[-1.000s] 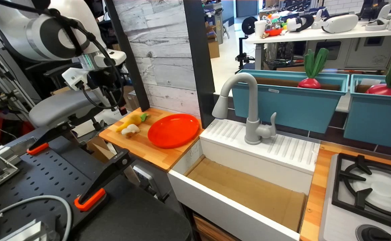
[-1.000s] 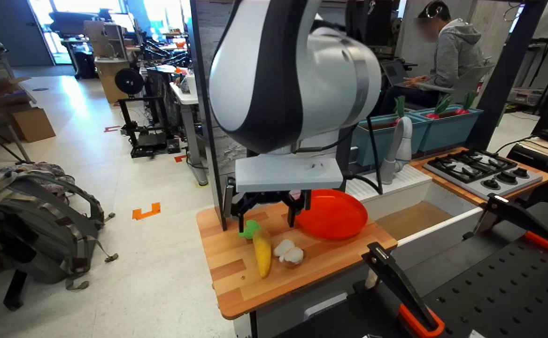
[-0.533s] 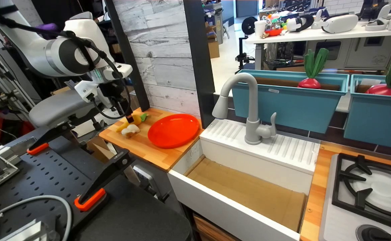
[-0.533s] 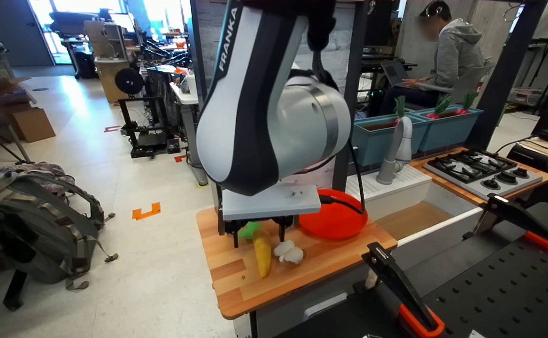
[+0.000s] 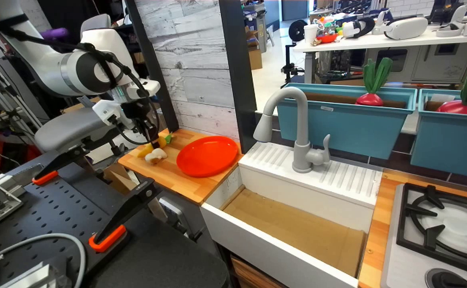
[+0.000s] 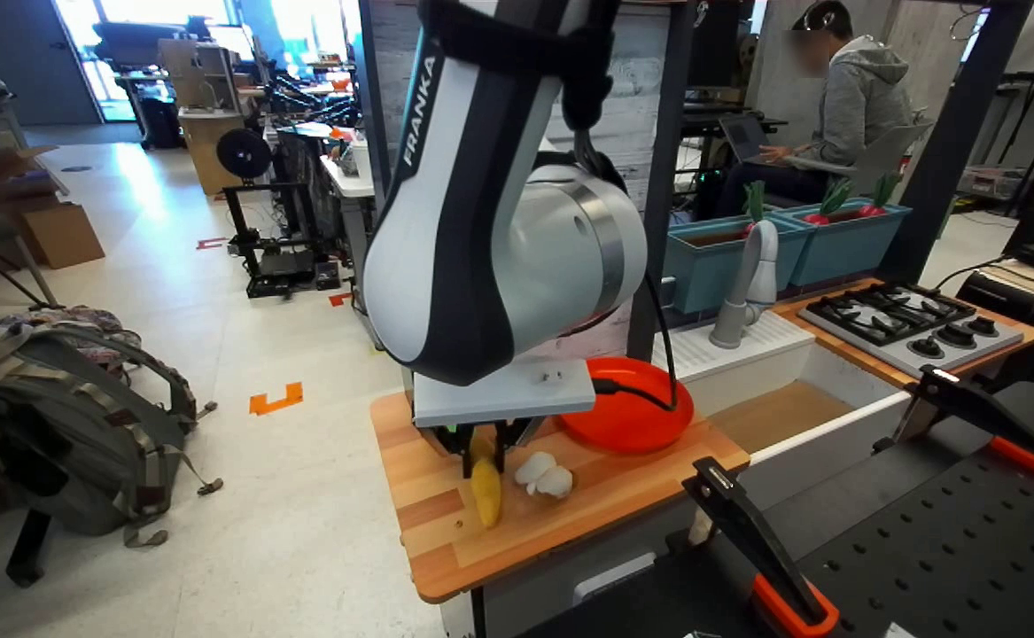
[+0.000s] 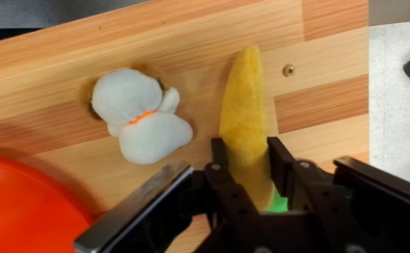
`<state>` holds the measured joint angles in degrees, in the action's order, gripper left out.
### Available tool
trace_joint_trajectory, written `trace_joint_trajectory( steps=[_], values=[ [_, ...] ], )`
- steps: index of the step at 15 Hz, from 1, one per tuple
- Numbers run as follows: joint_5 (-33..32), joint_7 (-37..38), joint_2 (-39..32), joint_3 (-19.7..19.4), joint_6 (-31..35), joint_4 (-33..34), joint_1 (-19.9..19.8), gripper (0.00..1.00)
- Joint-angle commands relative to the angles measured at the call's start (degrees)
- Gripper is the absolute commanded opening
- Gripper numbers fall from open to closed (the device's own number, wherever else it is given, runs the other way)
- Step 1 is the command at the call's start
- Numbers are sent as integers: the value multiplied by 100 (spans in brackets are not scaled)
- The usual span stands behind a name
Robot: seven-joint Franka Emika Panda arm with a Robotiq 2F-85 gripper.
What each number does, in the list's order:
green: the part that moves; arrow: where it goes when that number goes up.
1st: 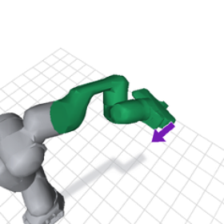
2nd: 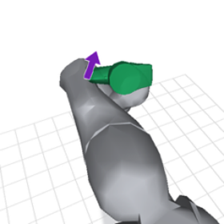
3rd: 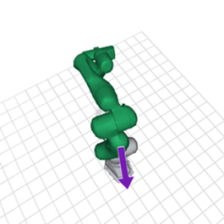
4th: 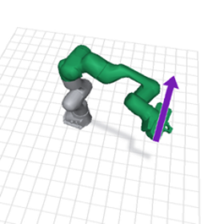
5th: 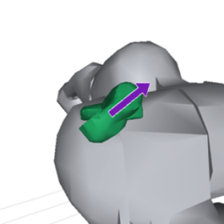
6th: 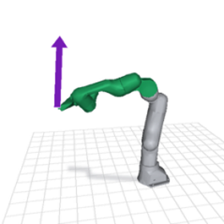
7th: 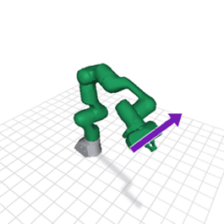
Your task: Move the carrot plush backward
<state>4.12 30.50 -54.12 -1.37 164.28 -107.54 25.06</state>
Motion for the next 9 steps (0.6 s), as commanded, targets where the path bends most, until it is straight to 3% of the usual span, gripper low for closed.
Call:
trace_joint_trajectory(
  steps=[1,6,9],
  values=[
    [161,-202,186,94,-116,-133,-60,3],
    [610,-176,695,324,224,-590,-487,2],
    [1247,-285,1014,751,310,-751,-1160,2]
  ],
)
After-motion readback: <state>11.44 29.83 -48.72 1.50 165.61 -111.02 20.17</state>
